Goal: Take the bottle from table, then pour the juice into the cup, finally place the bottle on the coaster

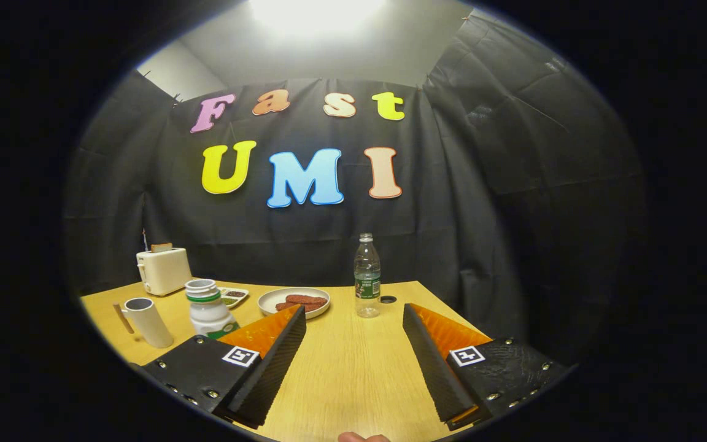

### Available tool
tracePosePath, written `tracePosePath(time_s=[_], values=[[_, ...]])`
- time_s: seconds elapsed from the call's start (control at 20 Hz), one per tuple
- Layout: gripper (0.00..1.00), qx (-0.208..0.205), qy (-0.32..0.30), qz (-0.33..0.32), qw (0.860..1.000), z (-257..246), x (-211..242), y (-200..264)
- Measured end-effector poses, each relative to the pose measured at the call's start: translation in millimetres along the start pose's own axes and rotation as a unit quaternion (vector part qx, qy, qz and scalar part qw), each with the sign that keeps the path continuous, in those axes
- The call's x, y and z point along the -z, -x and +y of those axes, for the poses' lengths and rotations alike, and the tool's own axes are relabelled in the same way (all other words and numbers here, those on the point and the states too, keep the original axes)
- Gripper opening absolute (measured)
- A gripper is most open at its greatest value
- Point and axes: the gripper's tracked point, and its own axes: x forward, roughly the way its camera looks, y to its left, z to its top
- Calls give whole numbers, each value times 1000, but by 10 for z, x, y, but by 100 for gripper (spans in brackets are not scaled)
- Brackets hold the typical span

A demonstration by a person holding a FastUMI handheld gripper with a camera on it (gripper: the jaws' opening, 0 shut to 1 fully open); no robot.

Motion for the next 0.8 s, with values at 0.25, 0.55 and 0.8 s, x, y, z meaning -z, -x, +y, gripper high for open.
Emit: tracePosePath(time_s=[0.25,0.55,0.8], values=[[97,-36,-8,15,999,454,91,191],[97,-77,-21,27,996,1020,313,271],[97,-95,-19,24,995,1367,454,161]])
